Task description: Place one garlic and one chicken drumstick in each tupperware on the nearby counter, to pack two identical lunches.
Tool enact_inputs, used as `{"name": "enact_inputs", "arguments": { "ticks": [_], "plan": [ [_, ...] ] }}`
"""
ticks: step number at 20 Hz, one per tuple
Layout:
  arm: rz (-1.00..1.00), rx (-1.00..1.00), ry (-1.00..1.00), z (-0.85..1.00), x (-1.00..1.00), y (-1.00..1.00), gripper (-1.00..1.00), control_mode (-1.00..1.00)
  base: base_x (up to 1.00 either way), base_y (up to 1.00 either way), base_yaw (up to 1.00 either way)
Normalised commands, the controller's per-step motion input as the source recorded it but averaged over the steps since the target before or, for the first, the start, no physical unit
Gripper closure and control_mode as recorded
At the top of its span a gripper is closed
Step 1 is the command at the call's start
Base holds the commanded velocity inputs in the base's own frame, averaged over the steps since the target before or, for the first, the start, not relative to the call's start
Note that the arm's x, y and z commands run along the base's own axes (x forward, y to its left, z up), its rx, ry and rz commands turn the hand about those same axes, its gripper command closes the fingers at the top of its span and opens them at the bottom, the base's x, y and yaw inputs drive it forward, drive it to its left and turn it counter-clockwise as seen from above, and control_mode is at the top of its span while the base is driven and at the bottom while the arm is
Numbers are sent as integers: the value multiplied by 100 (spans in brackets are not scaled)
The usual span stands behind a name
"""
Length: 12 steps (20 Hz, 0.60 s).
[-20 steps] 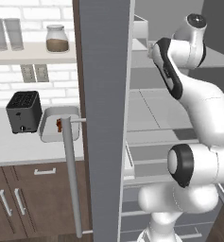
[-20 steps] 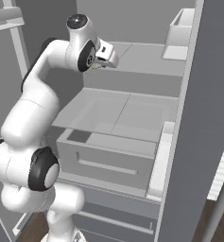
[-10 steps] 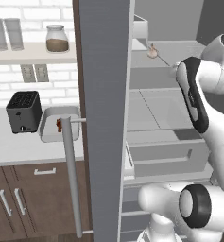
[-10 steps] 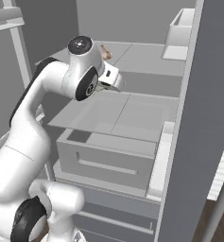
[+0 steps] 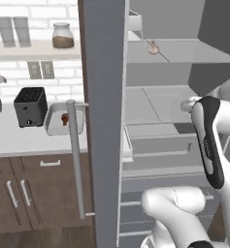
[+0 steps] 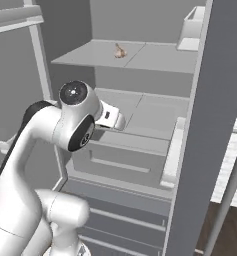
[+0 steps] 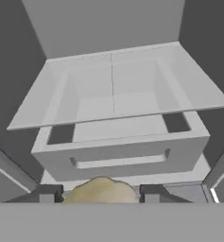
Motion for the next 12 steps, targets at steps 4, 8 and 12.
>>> {"name": "enact_inputs", "arguments": {
  "ticks": [4, 8, 12],
  "plan": [
    [0, 0, 0, 0, 0, 0, 100, 100, -100, 11, 16],
    [0, 0, 0, 0, 0, 0, 100, 100, -100, 31, 31],
    [0, 0, 0, 0, 0, 0, 100, 100, -100, 58, 43]
  ]
}}
